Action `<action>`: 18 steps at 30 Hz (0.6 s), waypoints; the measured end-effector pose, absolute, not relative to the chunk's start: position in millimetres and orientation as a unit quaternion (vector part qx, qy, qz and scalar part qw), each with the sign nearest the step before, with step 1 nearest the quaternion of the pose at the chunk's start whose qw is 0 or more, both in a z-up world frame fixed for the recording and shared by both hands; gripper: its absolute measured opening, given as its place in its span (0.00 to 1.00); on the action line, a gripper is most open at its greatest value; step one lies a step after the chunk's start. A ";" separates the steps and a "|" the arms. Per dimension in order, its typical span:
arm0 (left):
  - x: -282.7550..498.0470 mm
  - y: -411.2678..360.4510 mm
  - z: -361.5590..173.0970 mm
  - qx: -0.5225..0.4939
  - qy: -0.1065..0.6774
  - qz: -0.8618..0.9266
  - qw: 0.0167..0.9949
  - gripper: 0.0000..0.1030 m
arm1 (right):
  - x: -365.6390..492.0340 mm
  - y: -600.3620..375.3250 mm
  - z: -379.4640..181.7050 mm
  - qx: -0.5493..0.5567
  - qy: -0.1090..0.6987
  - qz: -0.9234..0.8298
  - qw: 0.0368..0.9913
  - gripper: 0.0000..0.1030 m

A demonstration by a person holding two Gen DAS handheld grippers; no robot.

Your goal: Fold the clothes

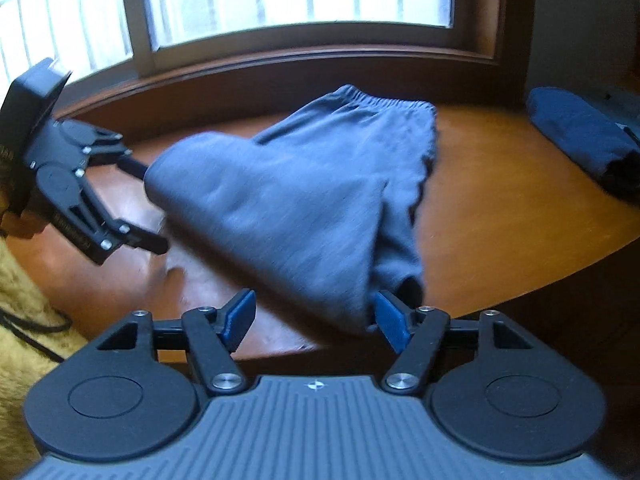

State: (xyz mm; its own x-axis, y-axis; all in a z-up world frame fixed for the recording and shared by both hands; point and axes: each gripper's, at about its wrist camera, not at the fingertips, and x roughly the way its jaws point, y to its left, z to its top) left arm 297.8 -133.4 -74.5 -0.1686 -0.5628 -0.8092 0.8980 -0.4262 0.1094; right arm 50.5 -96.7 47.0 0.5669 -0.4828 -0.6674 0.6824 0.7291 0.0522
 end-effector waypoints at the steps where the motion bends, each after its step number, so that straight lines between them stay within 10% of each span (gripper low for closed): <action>1: 296.9 -135.4 -77.3 0.414 0.205 -0.736 0.495 0.90 | 54.1 -99.1 42.1 0.151 0.325 -0.339 0.870 0.68; 9: 292.1 -142.4 -79.5 0.401 0.199 -0.749 0.489 0.72 | 76.3 -105.2 19.0 0.120 0.311 -0.384 0.861 0.67; 13: 289.0 -135.1 -73.4 0.405 0.181 -0.749 0.492 0.59 | 74.8 -95.5 22.2 0.121 0.295 -0.397 0.861 0.44; 18: 286.7 -108.1 -44.8 0.380 0.188 -0.763 0.487 0.57 | 53.2 -77.0 42.8 0.130 0.274 -0.380 0.874 0.38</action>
State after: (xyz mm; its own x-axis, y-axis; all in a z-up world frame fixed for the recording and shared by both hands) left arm 286.7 -108.1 -44.8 -0.2361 -0.6011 -0.7635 0.8870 -0.4542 0.0833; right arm 53.2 -77.0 42.8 0.5617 -0.5927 -0.5772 0.7355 0.6772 0.0202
